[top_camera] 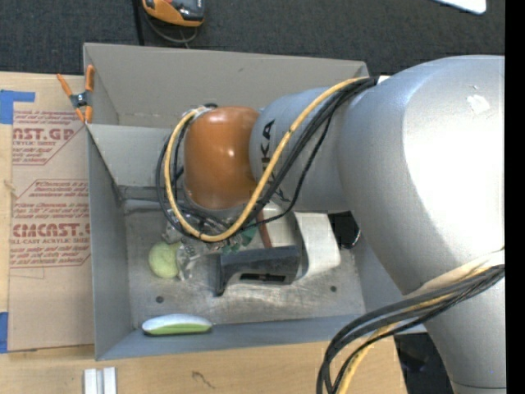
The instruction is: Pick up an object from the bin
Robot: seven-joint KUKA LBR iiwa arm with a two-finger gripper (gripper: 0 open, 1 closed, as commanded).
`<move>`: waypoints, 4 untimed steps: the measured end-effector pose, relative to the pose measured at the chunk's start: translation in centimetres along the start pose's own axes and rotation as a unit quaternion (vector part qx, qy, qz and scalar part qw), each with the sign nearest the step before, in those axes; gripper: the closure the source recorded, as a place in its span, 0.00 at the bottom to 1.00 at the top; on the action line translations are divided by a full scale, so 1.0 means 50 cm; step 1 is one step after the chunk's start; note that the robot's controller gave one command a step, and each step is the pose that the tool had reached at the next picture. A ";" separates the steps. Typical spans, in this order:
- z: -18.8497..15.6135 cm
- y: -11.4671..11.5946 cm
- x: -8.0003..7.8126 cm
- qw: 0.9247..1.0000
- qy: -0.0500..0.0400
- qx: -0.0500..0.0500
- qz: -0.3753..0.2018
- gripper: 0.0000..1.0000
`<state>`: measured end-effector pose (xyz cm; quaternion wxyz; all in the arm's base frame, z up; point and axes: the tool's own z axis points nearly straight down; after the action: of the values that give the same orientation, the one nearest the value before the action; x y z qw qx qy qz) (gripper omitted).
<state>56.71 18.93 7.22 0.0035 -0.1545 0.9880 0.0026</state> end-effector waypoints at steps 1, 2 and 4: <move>-0.015 0.000 0.003 1.000 0.004 0.001 -0.001 1.00; -0.038 0.000 0.002 1.000 0.004 0.001 -0.001 1.00; -0.078 0.001 0.000 1.000 0.002 0.001 -0.001 1.00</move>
Offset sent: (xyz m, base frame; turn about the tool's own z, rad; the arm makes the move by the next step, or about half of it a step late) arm 0.0001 0.0000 0.0076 0.0000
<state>56.68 18.94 11.15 0.0015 -0.1553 0.9879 0.0009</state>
